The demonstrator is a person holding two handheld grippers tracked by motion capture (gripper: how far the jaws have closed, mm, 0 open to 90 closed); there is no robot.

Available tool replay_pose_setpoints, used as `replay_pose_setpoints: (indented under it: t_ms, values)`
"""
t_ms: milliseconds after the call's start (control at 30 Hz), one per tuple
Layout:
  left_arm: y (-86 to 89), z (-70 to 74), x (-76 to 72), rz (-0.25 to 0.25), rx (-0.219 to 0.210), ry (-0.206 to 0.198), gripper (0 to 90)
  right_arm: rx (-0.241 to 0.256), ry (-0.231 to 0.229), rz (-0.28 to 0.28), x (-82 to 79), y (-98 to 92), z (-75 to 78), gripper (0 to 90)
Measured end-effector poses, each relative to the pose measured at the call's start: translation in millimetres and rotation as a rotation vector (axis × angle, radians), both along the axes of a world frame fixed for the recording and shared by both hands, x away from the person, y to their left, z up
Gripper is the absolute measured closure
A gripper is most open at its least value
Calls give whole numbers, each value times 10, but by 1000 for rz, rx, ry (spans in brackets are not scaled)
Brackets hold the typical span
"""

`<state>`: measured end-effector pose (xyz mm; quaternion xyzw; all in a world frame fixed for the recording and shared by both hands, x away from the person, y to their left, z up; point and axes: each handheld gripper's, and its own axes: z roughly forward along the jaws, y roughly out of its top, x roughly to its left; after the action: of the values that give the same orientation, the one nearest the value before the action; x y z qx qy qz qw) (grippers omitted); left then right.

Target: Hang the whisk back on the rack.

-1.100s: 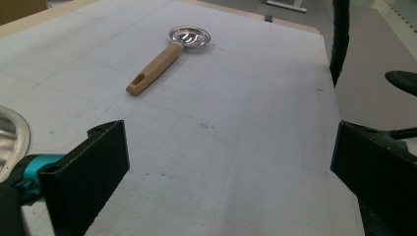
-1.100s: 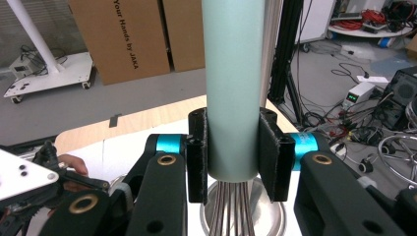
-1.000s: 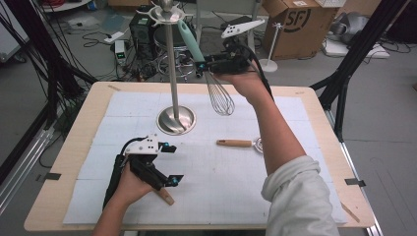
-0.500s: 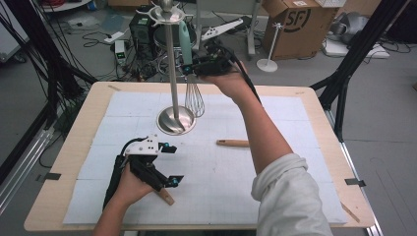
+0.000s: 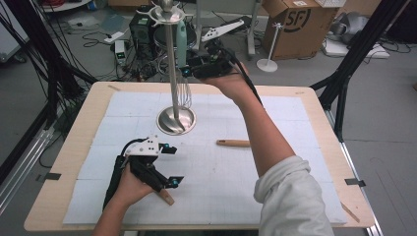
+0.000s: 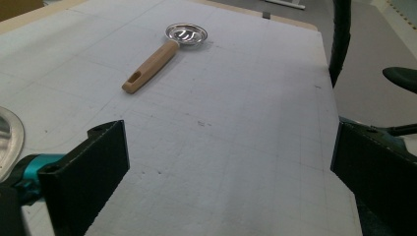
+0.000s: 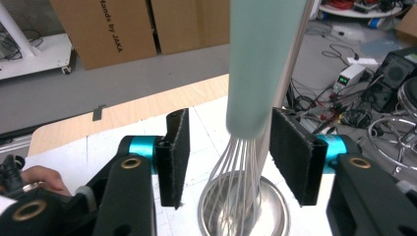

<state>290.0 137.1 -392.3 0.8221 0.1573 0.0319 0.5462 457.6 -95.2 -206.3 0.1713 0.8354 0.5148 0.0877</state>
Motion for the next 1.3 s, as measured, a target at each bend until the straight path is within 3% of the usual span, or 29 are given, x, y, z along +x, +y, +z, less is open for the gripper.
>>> replay_pose_setpoints:
  t_ms: [133, 400, 567, 1300]
  values:
    - [-6, -7, 0, -1, 2, 3, 17, 22, -17, 3, -49, -98, 2, 431]
    - [-20, -13, 2, -5, 11, 0, 17, 70, -34, 63, -163, -271, -12, 353]
    - [-31, -20, 4, -10, 16, 4, 17, 69, -29, 81, -236, -340, -47, 318]
    - [-42, -36, 21, -6, 10, 14, 17, 109, -40, 60, -465, -716, -245, 249]
